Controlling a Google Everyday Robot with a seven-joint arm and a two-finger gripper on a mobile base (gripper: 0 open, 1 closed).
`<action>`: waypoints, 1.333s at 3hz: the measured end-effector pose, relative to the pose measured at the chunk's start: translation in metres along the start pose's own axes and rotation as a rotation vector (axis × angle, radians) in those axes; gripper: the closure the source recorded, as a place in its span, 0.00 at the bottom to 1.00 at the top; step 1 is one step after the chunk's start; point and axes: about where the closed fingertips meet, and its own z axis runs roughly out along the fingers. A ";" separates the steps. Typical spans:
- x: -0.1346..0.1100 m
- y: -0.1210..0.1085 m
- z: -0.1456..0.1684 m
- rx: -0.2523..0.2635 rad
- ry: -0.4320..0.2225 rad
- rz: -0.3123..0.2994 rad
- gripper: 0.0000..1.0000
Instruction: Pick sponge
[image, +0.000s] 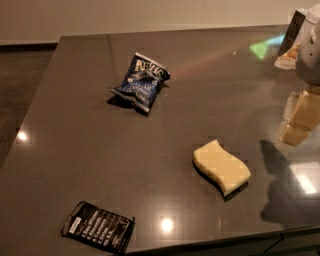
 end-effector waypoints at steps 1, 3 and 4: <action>0.000 0.000 0.000 0.000 0.000 0.000 0.00; -0.001 0.024 0.057 -0.165 0.008 0.032 0.00; -0.010 0.040 0.073 -0.219 -0.016 0.030 0.00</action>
Offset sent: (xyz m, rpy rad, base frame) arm 0.0001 0.0077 -0.0810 0.0049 0.2149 -0.0197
